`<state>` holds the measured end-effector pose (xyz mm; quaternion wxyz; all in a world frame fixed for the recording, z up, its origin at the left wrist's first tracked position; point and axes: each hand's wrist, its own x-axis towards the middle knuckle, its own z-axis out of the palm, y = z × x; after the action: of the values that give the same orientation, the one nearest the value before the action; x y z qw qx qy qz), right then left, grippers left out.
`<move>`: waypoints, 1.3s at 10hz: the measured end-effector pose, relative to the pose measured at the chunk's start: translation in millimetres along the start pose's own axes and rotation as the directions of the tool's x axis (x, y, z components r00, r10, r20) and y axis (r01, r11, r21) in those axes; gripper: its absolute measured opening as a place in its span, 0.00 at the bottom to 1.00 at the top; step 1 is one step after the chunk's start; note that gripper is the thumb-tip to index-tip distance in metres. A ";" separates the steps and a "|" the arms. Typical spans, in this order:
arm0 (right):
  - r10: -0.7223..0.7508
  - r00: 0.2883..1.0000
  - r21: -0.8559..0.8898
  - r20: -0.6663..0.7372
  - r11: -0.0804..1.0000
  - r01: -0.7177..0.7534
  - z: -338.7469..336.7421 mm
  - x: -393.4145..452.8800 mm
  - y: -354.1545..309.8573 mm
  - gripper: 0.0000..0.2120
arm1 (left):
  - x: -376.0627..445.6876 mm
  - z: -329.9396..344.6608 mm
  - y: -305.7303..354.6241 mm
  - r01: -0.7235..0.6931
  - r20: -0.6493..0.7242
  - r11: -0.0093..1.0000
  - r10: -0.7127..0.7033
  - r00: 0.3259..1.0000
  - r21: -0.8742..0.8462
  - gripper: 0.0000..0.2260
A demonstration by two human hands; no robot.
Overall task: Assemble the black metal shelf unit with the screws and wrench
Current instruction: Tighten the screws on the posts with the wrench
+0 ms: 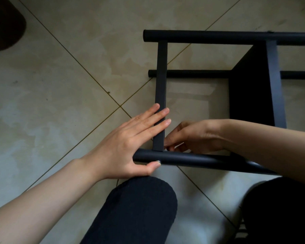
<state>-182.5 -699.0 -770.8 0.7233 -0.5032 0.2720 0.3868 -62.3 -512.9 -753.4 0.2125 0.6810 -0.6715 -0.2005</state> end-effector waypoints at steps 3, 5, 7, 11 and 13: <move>-0.006 0.998 -0.011 -0.055 1.000 0.005 6.8 3.7 -0.3 0.05 | -0.2 0.2 0.2 -0.003 -0.008 1.000 0.003 1.000 -0.005 0.36; 0.005 1.000 0.001 -0.017 1.000 -0.005 1.1 0.1 0.6 0.07 | -0.2 0.5 0.6 0.000 -0.006 1.000 0.000 1.000 -0.004 0.36; 0.009 0.998 0.006 -0.058 1.000 -0.009 7.8 5.4 1.6 0.06 | -0.7 0.9 0.3 0.004 -0.009 1.000 -0.004 1.000 -0.003 0.36; 0.002 0.999 0.002 -0.048 1.000 -0.002 7.4 6.8 1.7 0.04 | -1.0 1.5 -0.2 0.004 -0.010 1.000 -0.004 1.000 0.002 0.37; -0.015 1.000 0.019 -0.015 1.000 0.016 1.2 2.0 3.7 0.08 | -0.5 1.7 0.1 0.008 -0.007 1.000 -0.008 1.000 -0.006 0.37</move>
<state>-184.5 -696.6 -773.8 0.7290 -0.5013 0.2770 0.3750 -63.3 -512.4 -754.7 0.2161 0.6837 -0.6674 -0.2011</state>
